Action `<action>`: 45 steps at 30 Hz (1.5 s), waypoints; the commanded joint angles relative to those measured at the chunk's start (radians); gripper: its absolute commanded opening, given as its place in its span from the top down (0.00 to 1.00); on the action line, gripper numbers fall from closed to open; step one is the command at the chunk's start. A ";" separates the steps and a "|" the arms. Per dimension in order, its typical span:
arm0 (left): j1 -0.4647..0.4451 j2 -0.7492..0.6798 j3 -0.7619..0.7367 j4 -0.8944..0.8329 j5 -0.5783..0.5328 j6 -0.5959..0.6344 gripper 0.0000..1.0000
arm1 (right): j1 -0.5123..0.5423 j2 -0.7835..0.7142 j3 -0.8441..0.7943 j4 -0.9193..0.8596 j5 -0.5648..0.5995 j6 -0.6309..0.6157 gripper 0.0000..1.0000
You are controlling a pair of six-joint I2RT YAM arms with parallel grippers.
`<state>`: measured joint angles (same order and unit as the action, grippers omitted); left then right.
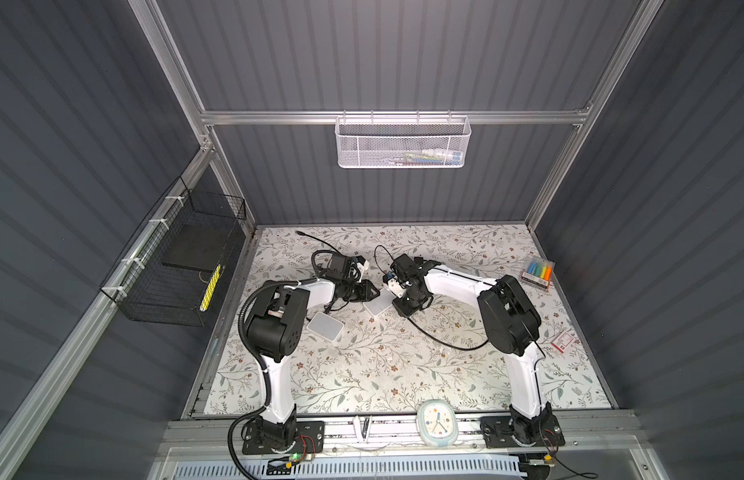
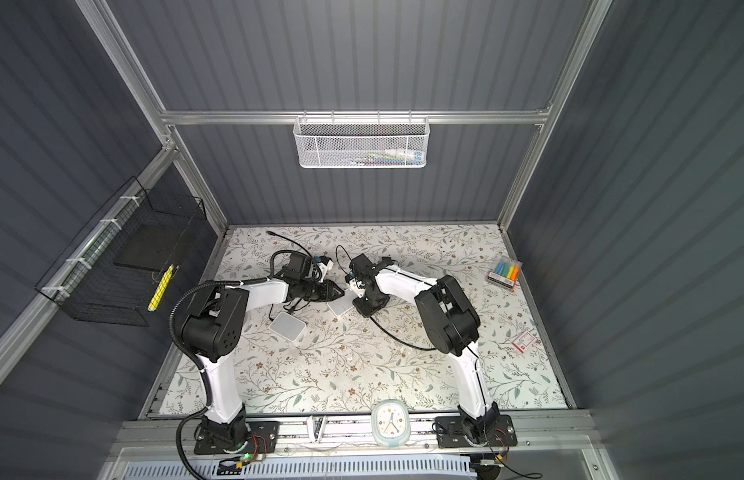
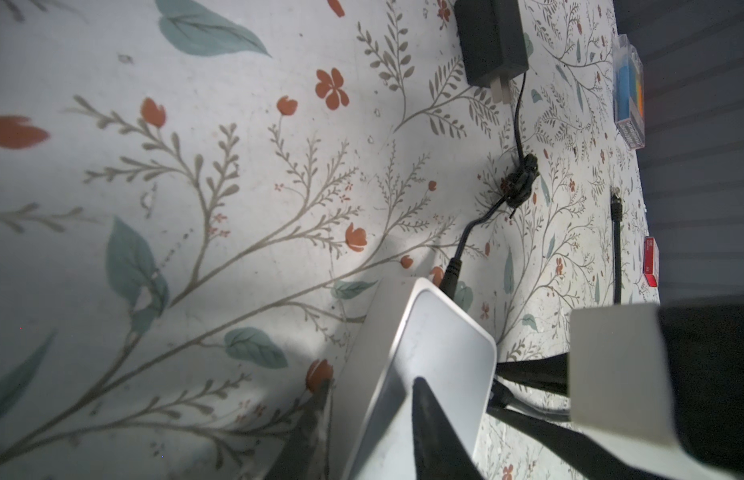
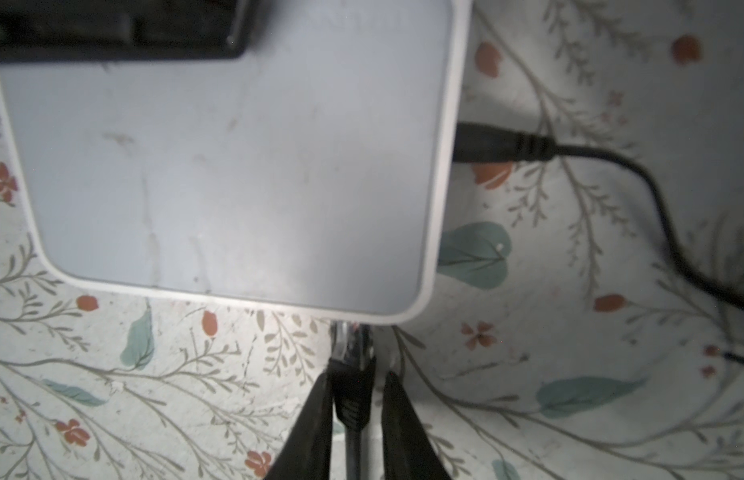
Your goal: Insert the plug into the switch port
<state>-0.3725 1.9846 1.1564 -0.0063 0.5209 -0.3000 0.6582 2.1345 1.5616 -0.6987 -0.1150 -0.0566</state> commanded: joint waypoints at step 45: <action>-0.007 0.025 0.015 -0.024 0.043 0.022 0.68 | -0.033 -0.036 -0.034 0.037 -0.093 0.031 1.00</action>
<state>-0.3725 1.9888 1.1564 -0.0067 0.5400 -0.2993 0.6277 2.1044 1.5166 -0.6655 -0.1921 -0.0383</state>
